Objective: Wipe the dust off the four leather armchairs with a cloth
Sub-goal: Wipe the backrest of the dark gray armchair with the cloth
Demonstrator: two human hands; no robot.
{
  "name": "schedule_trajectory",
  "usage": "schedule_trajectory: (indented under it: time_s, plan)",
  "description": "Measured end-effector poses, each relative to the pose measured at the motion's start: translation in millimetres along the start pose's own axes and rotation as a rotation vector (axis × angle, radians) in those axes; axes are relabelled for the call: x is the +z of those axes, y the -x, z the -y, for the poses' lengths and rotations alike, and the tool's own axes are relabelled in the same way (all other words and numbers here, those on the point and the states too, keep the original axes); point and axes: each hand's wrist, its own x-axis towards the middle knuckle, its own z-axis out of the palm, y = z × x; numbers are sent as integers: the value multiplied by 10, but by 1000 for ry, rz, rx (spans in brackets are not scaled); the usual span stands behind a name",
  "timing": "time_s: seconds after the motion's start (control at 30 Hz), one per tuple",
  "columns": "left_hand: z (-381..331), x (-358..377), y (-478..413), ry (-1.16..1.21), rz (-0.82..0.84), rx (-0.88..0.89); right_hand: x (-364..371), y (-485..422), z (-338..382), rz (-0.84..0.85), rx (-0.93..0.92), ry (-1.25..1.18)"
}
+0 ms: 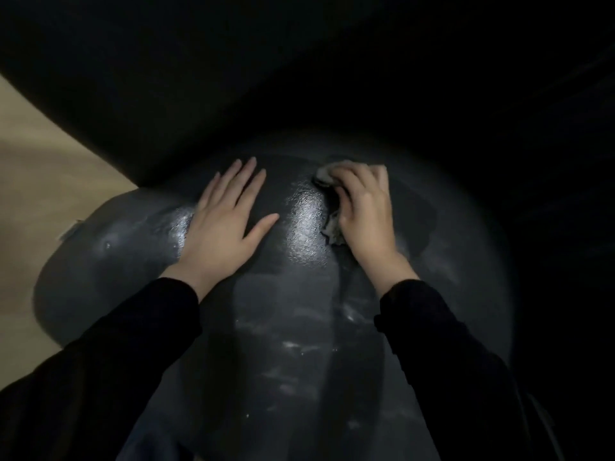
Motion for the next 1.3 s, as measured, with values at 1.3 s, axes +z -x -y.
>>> schedule_trajectory:
  time_s: [1.3]
  plan:
    - [63, 22, 233, -86, -41, 56, -700, 1092, -618, -190, 190, 32]
